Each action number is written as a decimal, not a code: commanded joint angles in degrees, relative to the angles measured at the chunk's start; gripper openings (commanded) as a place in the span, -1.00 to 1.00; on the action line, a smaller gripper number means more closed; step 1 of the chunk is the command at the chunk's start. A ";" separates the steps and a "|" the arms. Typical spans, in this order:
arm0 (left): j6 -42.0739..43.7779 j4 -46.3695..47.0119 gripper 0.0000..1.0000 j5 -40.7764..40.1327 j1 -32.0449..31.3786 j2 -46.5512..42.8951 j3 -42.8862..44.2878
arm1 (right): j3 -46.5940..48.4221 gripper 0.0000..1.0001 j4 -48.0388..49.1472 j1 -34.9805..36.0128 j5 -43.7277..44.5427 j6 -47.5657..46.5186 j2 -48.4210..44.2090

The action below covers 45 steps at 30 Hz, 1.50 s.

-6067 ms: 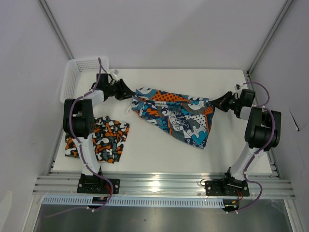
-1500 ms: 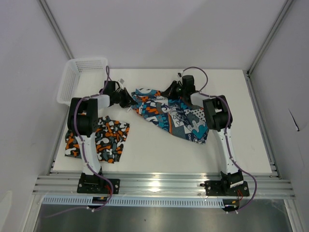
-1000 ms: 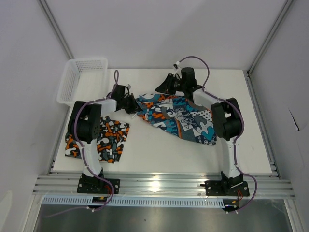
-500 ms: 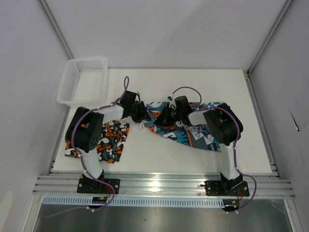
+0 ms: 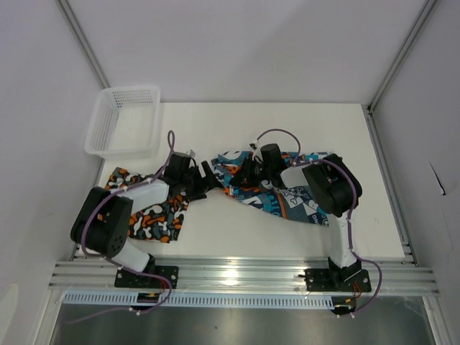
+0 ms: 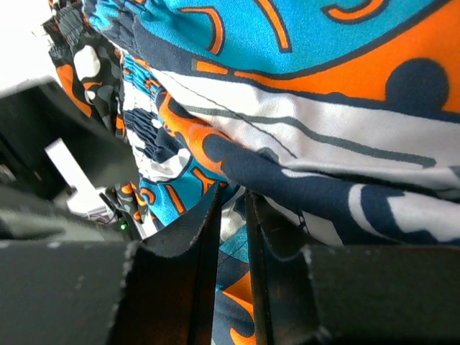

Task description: Fold and stack the shorts

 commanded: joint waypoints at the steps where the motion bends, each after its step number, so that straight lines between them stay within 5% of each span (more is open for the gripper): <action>1: -10.42 10.67 0.74 -0.33 -2.31 -6.73 -8.37 | -1.54 -0.55 2.87 -0.47 4.43 0.87 0.06; 8: -21.61 24.14 0.75 -6.13 -7.94 -5.79 -14.19 | -6.11 -0.56 12.98 -0.47 6.19 8.61 -0.03; 21: -34.27 48.13 0.75 -15.97 -11.02 5.99 -18.23 | -9.63 -0.58 15.00 -0.38 6.63 10.63 -2.23; 45: -31.38 55.62 0.70 -25.73 -11.55 16.11 -13.40 | -10.78 -0.59 9.82 0.15 2.50 8.96 -4.78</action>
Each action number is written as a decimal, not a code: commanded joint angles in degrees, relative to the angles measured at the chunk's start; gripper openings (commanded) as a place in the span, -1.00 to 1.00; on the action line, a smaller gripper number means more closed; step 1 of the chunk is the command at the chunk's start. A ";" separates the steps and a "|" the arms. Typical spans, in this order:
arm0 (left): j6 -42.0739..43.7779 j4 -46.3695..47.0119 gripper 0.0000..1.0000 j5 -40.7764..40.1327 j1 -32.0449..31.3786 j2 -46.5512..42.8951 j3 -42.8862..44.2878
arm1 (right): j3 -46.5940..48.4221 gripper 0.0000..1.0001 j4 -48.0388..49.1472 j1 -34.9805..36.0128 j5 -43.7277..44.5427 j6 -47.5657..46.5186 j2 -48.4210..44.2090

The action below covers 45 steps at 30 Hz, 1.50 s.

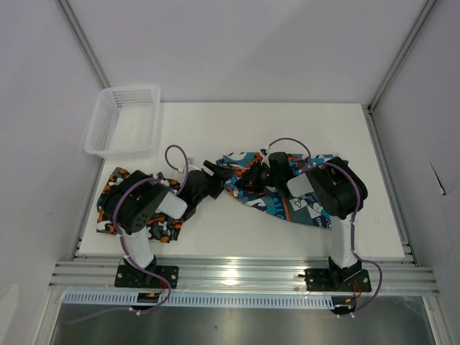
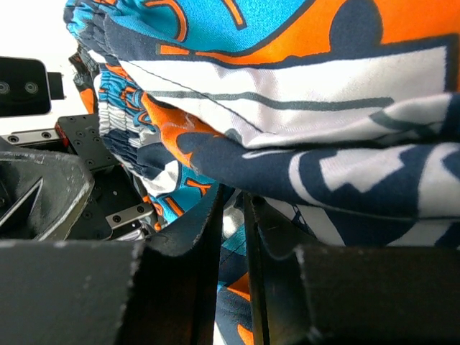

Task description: Fold and stack the shorts

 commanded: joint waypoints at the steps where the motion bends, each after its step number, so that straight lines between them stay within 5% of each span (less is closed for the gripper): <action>1: 3.18 -0.99 0.68 -4.55 -0.31 1.40 0.52 | -0.24 -0.59 -2.79 0.89 -1.61 -1.29 -1.89; 14: 7.48 10.00 0.47 -5.61 -0.49 5.79 -1.42 | 1.25 -0.60 -0.42 0.71 -5.48 2.05 0.30; 24: 13.11 3.86 -0.55 -3.94 -0.40 0.97 -0.62 | 2.04 -0.60 -3.13 0.89 -4.87 0.83 0.74; 30: 18.99 -13.78 -0.96 -5.96 -0.31 -5.00 4.55 | 2.04 -0.41 -6.21 0.01 -3.28 -3.30 -3.29; 40: 30.85 -34.45 -1.00 -9.83 0.30 -11.87 14.04 | 5.29 -0.32 -16.66 -6.58 -11.62 -12.96 -8.66; 45: 40.25 -35.88 -1.00 -8.86 0.83 -12.93 17.65 | 10.12 -0.30 -30.55 -9.13 -21.44 -18.77 -9.63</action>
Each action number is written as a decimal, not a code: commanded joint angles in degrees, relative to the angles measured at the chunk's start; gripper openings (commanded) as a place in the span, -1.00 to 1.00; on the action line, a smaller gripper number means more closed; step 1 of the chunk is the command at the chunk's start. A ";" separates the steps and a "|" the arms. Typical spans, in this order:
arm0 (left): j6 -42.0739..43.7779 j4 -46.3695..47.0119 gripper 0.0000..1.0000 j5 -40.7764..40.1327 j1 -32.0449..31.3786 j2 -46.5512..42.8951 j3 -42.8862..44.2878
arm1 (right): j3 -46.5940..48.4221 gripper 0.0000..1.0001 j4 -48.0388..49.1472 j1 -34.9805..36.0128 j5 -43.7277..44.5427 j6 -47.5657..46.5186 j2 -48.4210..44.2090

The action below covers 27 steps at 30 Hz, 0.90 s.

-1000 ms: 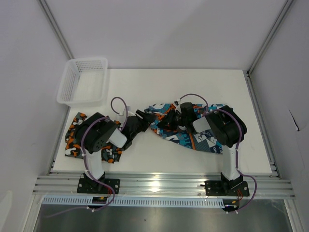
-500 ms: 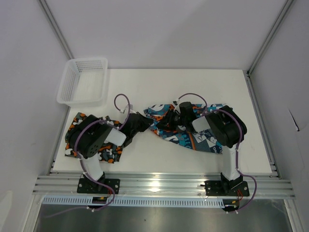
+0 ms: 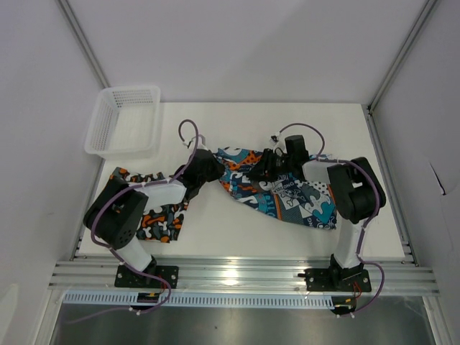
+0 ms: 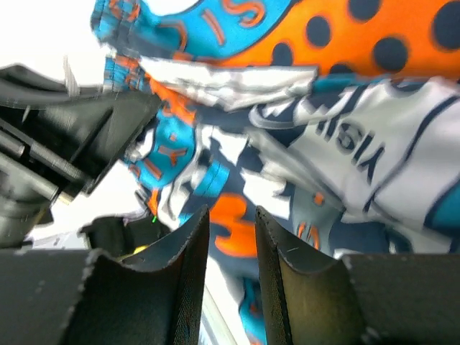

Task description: Fold and stack the shorts

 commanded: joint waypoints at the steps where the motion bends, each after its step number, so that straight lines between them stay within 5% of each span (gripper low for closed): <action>1: 9.99 -4.05 -1.00 -0.89 0.83 -2.55 4.02 | 4.49 -0.31 -11.15 -1.06 -10.10 -6.97 -2.96; 5: 12.81 -3.80 -1.00 4.12 3.28 -1.06 5.51 | 6.42 -0.55 -22.02 -0.72 -17.14 -10.21 -4.54; 6: 13.42 -3.71 -1.00 5.43 3.90 -0.18 5.95 | 6.69 -0.99 -23.80 -0.63 -19.41 -10.93 -4.20; 11: 15.71 -5.20 -1.00 10.27 7.33 1.32 8.50 | 6.60 -1.00 -33.91 0.86 -20.32 -17.26 -3.14; 17: 20.01 -6.35 -1.00 13.00 8.12 0.62 10.61 | 4.67 -1.00 -29.80 2.09 -19.42 -14.81 2.56; 27: 26.61 -6.52 -1.00 17.12 7.86 -4.47 10.18 | 16.17 -1.00 -30.32 4.56 -17.50 -10.94 18.12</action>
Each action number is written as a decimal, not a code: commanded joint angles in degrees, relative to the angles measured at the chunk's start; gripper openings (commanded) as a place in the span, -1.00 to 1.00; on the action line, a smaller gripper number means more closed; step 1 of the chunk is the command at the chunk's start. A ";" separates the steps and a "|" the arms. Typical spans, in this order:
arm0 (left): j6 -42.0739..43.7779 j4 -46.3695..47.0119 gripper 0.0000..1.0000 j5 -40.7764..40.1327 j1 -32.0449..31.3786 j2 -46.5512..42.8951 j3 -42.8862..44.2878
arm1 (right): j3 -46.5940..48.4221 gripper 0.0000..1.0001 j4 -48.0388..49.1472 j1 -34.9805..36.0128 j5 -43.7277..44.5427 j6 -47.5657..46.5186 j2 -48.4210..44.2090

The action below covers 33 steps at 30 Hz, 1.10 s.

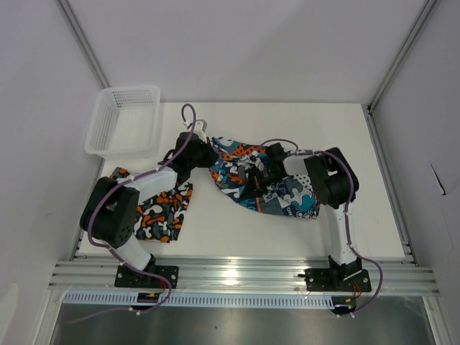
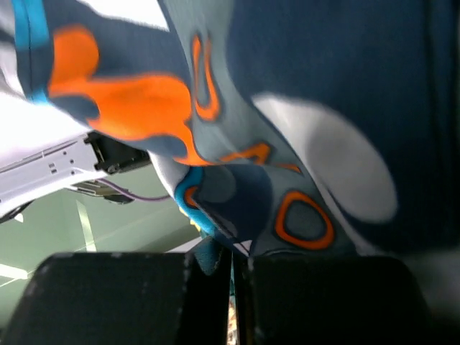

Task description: Fold and stack the shorts

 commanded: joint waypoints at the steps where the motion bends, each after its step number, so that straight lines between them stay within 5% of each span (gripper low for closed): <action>1: 6.47 0.36 -1.00 4.26 -0.36 -5.13 1.78 | 4.79 -1.00 -2.58 0.78 1.34 2.62 4.38; 10: 18.96 -7.70 -1.00 -5.03 -9.23 -12.61 7.84 | 10.87 -1.00 -10.68 3.76 2.30 3.48 11.51; 19: 24.07 -21.08 -1.00 -9.70 -18.37 -7.70 22.85 | 18.69 -1.00 -10.51 9.13 3.98 9.11 14.23; 25: 26.71 -26.18 -1.00 -18.14 -22.24 -3.47 26.57 | 19.30 -0.84 -8.04 7.81 4.24 12.20 7.49; 33: 28.20 -27.15 -1.00 -21.83 -22.24 -4.52 26.48 | 20.01 -0.66 -20.70 0.96 15.48 6.49 -3.07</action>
